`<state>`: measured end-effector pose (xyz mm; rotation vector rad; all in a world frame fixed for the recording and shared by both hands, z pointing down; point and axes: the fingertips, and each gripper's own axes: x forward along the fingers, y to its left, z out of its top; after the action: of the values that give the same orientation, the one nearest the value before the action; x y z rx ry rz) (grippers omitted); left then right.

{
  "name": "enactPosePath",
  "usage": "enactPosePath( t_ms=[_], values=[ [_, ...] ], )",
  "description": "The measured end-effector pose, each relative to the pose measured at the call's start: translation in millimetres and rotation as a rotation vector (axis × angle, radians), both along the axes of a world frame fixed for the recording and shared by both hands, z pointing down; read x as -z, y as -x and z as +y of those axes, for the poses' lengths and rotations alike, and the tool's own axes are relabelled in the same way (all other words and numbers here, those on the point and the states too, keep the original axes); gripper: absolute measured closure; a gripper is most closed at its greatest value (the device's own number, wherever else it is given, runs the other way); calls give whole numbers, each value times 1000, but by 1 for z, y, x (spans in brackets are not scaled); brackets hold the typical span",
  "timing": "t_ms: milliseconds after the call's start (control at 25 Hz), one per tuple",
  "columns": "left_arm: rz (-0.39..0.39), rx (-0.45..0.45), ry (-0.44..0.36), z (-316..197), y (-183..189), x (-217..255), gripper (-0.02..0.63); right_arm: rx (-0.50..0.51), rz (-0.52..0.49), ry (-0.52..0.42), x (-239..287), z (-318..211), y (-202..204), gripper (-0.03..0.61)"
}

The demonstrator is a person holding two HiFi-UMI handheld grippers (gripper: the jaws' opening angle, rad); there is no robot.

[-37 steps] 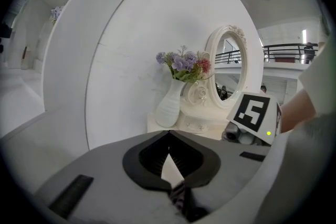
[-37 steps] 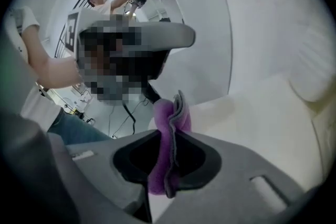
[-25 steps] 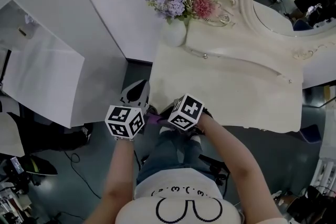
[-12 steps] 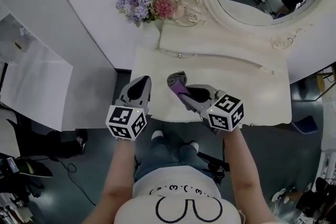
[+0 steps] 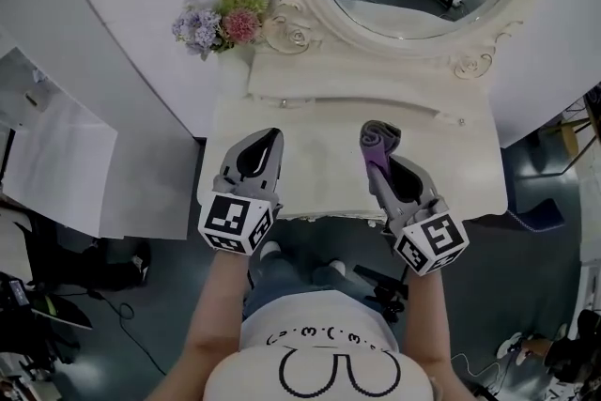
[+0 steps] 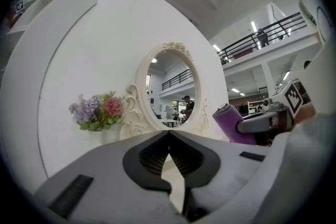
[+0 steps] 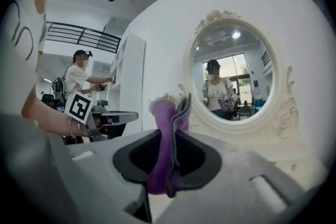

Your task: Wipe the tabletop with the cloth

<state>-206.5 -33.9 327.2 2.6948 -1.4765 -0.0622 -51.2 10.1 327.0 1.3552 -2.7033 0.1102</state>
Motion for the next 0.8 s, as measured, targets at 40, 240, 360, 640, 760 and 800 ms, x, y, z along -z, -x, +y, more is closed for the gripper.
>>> enactPosePath(
  t_ms=[40,240,360,640,760,800],
  values=[
    [0,-6,-12,2,-9,3,615,-29,15,-13,-1,3,-11,508],
    [-4,-26,-32,12,-47,6,615,-138,94,-33,-22,16,-56,509],
    [-10,-37,-41,18,-67,5,615,-181,97,-42,-27,23,-79,511],
    [-25,-25,-38,31,-100,3,615,-194,113,-43,-23,34,-113,511],
    [-26,-20,-38,35,-109,3,615,-188,119,-46,-20,36,-120,510],
    [-26,-20,-39,37,-112,3,615,-187,116,-48,-19,37,-121,510]
  ],
)
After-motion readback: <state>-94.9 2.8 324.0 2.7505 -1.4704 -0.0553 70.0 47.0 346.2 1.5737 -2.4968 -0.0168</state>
